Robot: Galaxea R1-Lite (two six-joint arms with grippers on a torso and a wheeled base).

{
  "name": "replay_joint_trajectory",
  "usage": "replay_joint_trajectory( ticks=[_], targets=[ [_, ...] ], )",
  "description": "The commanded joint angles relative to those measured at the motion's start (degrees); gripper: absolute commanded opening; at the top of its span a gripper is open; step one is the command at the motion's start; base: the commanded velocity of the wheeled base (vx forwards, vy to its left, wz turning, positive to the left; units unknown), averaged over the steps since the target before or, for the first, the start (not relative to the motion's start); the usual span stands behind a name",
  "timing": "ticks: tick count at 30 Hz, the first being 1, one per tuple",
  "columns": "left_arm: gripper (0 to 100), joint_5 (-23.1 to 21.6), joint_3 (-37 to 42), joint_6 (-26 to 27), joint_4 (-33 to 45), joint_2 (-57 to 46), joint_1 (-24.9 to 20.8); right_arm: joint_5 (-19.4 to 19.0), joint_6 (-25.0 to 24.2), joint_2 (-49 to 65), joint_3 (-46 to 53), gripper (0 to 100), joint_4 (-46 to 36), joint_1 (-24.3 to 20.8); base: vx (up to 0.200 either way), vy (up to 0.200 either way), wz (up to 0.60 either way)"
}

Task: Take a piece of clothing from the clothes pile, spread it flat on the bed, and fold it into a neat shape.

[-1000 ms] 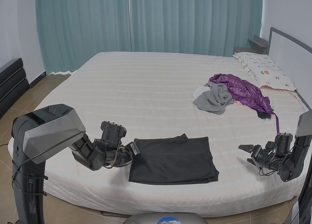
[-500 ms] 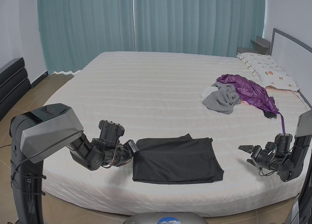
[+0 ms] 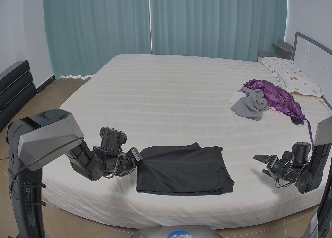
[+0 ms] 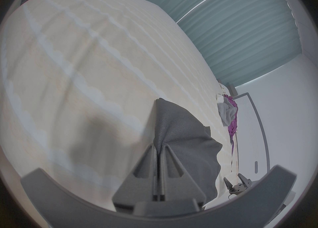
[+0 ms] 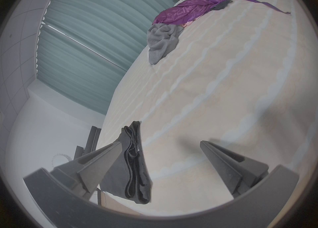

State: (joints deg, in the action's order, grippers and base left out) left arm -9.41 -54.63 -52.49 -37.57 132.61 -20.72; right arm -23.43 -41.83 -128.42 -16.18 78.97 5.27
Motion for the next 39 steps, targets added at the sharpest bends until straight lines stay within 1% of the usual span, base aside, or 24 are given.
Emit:
replay_joint_trajectory(
  ticks=[1, 6, 16, 23, 35, 36, 39],
  targets=[
    [0, -0.17, 0.05, 0.02, -0.05, -0.16, 0.6, -0.04, -0.01, -0.08, 0.01, 100, 0.04, 0.01, 0.0, 0.2, 0.0],
    [0, -0.61, -0.75, 0.11, -0.13, 0.19, 1.39, -0.04, -0.01, -0.17, -0.08, 100, 0.04, -0.08, 0.0, 0.2, 0.0],
    [0, -0.7, -0.92, 0.2, -0.22, 0.46, 1.39, -0.04, -0.01, -0.26, -0.08, 100, -0.04, -0.08, 0.0, 0.2, 0.0],
    [0, -0.61, -0.31, 0.2, -2.86, 0.46, 1.39, -0.04, -0.01, -0.43, -0.08, 100, -0.04, -0.08, 0.0, 0.0, 0.0],
    [0, -0.61, -0.13, 0.02, -2.95, 0.37, 1.39, -0.04, -0.01, -0.61, -0.08, 100, 0.04, -0.08, 0.0, 0.0, 0.0],
    [100, -0.61, -0.13, 0.02, -2.95, 0.37, 1.39, -0.04, -0.01, -0.61, -0.08, 100, 0.04, -0.08, 0.0, 0.0, 0.0],
    [100, -0.61, -0.13, 0.11, -2.95, 0.37, 1.39, -0.04, -0.01, -0.52, -0.08, 100, 0.04, -0.08, 0.0, 0.0, 0.0]
  ],
)
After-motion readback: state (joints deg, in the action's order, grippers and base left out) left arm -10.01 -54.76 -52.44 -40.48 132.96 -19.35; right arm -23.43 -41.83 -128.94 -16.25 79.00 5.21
